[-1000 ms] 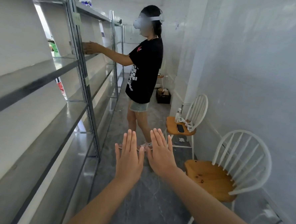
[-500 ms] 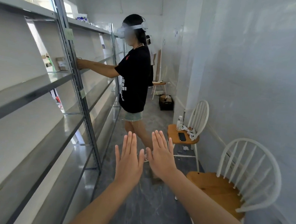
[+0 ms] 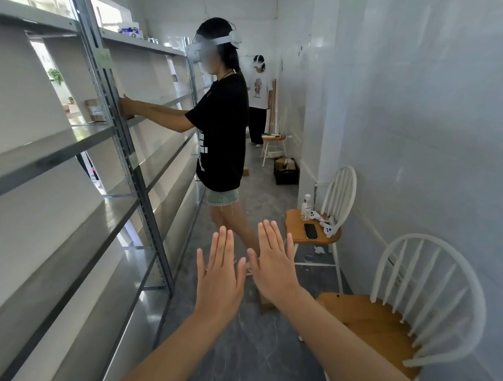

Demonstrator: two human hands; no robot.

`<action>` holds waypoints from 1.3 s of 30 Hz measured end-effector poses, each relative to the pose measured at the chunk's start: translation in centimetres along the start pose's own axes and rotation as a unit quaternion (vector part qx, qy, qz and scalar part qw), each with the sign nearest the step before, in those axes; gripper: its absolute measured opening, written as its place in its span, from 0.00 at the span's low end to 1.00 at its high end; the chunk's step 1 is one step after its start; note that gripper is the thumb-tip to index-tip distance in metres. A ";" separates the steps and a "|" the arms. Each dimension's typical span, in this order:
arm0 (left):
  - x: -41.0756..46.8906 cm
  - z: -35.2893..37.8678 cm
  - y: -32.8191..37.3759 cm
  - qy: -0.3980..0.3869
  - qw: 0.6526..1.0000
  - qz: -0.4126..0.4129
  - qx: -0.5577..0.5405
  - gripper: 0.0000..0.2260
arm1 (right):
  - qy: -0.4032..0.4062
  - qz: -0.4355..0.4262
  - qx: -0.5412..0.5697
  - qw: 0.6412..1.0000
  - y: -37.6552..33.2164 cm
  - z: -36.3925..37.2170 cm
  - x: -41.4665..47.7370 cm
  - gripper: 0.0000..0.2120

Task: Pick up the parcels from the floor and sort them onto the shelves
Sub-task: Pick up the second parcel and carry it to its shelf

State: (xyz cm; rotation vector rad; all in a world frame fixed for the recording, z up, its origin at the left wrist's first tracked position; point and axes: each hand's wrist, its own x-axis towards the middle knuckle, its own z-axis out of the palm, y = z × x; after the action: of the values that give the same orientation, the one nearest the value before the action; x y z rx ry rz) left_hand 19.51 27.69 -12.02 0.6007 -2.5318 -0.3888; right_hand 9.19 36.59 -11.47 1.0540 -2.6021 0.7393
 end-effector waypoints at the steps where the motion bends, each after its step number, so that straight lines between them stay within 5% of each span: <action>1: 0.1 0.2 0.0 -0.001 1.000 0.001 0.002 0.27 | -0.003 0.003 0.002 1.000 0.2 0.0 0.1 0.30; 39: 11.4 3.2 -13.8 -0.046 0.998 0.040 -0.020 0.30 | -0.039 0.072 -0.090 0.993 -5.1 10.5 10.7 0.31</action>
State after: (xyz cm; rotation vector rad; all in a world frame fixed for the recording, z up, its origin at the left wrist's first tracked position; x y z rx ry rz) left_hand 13.65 10.77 -15.30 0.4748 -2.6196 -0.4477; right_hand 4.88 21.61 -14.30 0.8659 -2.7727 0.4897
